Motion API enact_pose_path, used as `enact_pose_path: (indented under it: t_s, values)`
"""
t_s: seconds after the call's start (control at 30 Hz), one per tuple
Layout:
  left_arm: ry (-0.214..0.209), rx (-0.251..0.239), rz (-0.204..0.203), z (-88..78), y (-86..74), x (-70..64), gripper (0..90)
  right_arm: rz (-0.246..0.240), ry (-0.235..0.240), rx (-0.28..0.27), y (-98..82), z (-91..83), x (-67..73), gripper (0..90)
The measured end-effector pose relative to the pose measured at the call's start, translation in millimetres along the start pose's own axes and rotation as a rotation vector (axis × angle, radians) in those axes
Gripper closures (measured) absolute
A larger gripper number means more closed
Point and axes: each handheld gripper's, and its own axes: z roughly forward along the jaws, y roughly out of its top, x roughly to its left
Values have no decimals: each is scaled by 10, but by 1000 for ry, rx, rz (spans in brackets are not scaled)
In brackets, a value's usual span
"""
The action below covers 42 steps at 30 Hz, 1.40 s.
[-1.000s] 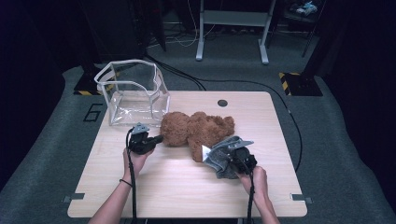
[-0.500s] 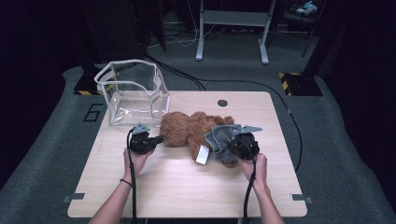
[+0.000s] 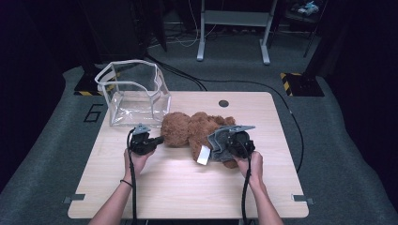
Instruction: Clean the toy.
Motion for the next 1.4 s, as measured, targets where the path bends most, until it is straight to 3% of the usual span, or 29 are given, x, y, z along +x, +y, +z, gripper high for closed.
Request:
enact_pose_path:
  t_s: [0.27,0.57,0.7,0.87,1.07,1.2,1.4]
  values:
    - [2,-1,3,6,0,5,900,52,-60,44,-197,-79,-244,822]
    - [6,-1,-1,1,-2,-3,897,87,-109,30,-396,-201,-383,821]
    - [-3,-7,-16,-13,-9,-5,873,127,-130,12,-478,-258,-481,821]
    - [-12,-6,-26,-67,-11,-46,720,154,-152,-7,-530,-335,-564,817]
    - [-30,-13,-30,-161,-5,-133,436,178,-174,-2,-579,-374,-654,810]
    - [-53,-16,-22,-217,11,-214,350,187,-184,-5,-623,-377,-694,809]
    - [-102,-17,-11,-193,5,-398,308,198,-187,-5,-682,-369,-726,800]
